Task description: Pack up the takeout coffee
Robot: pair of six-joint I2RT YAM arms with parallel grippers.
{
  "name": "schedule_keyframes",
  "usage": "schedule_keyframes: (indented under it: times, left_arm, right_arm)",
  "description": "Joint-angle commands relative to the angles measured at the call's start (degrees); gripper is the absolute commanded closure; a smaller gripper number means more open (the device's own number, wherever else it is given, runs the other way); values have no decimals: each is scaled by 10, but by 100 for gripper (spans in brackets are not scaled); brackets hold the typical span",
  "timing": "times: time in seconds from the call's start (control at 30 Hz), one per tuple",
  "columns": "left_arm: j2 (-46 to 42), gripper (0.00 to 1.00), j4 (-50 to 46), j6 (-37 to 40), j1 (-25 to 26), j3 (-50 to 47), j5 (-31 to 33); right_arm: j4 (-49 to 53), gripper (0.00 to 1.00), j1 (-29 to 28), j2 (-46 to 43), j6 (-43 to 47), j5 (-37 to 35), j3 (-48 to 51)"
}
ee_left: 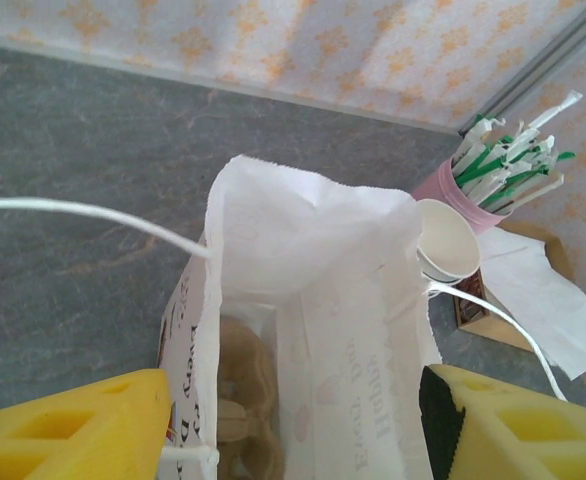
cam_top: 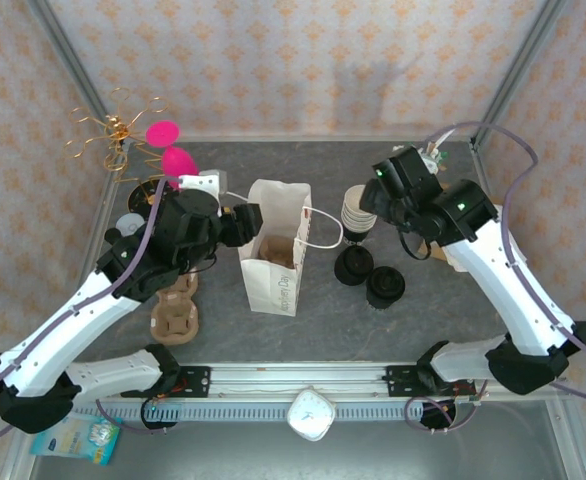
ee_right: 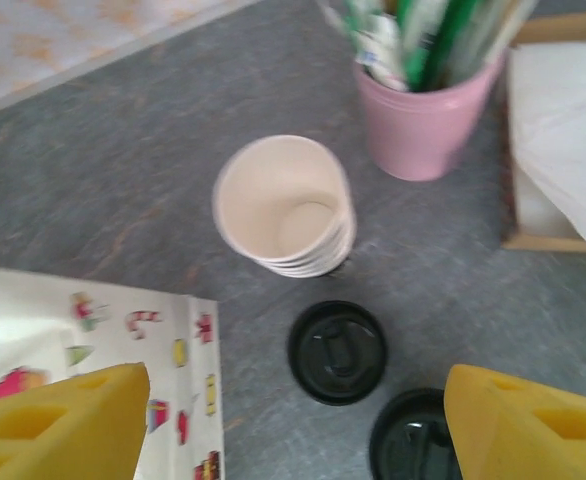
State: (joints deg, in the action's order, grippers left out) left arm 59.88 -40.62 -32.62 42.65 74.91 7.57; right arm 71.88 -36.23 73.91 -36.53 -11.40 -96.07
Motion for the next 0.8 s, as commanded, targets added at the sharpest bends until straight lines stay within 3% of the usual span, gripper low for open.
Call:
schedule_keyframes:
  times: [0.0, 0.33, 0.5, 0.77]
  left_arm:
    - [16, 31, 9, 66, 1, 26, -22]
    - [12, 28, 58, 135, 1, -3, -86]
    - [11, 27, 74, 143, 1, -20, -76]
    - [3, 27, 74, 133, 1, -33, -57]
  right_arm:
    - [31, 22, 13, -23, -41, -19, 56]
    - [27, 20, 15, -59, -107, 31, 254]
    - [-65, 17, 15, -97, -94, 105, 345]
    - [-99, 16, 14, -69, -77, 109, 374]
